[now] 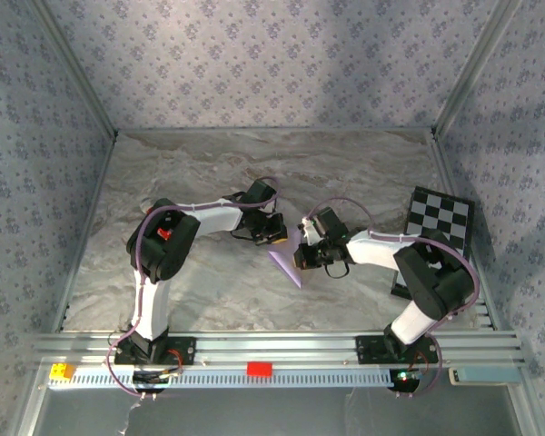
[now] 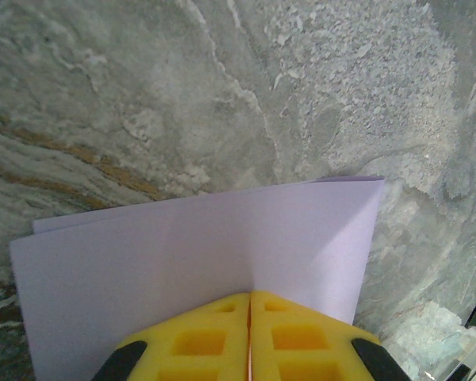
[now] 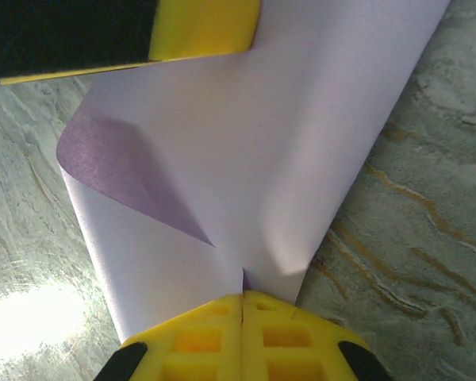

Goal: Fold a paper plane with a square sheet of paper (pick it up from the middle)
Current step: Third fold the triangle at the center of the table.

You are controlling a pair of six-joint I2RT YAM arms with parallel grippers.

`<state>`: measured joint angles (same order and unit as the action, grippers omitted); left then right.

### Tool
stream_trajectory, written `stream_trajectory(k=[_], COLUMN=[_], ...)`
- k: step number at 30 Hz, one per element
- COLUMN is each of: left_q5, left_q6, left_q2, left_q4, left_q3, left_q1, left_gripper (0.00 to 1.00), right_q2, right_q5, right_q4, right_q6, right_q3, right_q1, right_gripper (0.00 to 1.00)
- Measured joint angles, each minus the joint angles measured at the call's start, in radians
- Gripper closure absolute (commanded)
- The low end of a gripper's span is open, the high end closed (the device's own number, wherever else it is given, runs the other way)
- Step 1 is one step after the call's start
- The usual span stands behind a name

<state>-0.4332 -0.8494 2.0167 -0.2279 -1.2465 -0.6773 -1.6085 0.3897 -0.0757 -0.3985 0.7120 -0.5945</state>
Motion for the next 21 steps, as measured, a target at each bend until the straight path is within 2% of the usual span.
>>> stream_trajectory(k=[21], left_q5=[0.003], left_q6=[0.0], left_q2=[0.0], left_q4=[0.0], left_q3=[0.0], left_q1=[0.0], left_gripper=[0.92], right_q2=[0.053], right_q5=[0.0], right_q4=[-0.011], right_q6=[0.022], right_q3=[0.003], right_q1=[-0.003], right_gripper=[1.0])
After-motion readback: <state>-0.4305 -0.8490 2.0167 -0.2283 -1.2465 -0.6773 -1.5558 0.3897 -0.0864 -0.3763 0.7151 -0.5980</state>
